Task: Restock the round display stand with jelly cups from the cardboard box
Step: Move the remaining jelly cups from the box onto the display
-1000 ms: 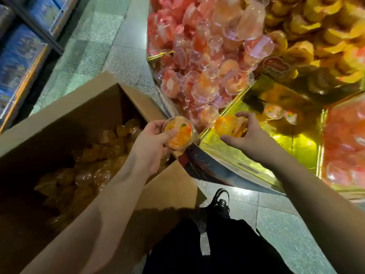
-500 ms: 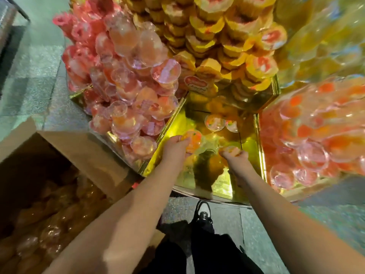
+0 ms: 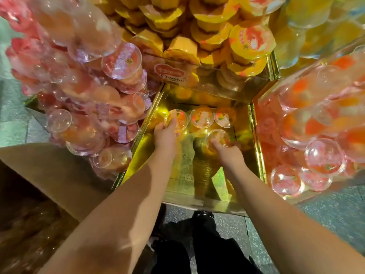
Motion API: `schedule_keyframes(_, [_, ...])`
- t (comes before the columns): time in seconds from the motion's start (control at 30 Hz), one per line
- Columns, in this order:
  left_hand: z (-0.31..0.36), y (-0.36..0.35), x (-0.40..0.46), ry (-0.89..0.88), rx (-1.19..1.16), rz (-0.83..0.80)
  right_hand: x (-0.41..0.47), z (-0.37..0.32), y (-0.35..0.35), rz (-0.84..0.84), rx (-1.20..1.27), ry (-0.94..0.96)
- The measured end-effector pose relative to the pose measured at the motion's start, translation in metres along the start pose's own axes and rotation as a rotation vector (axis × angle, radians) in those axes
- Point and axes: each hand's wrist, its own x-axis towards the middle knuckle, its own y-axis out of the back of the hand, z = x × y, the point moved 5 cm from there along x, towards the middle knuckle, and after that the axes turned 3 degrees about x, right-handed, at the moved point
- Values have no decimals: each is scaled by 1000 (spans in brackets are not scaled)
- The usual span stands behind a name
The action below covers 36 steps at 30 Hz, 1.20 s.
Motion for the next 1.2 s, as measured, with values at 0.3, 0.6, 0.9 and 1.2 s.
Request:
schedule_keyframes(0.3, [-4,-7,10,91,-337,-75,4,22,-10,-108,200,-29])
schedule_keyframes(0.6, [-3,-8,6,104,-346,-86,6,22,-12,-16,306,-25])
schedule_keyframes(0.9, [1,-8,4,91,-321,-92,4,19,-7,42,297,-25])
schedule_keyframes(1.2, [-4,-2,-9,102,-242,-171,0,23,-2,15,218,-52])
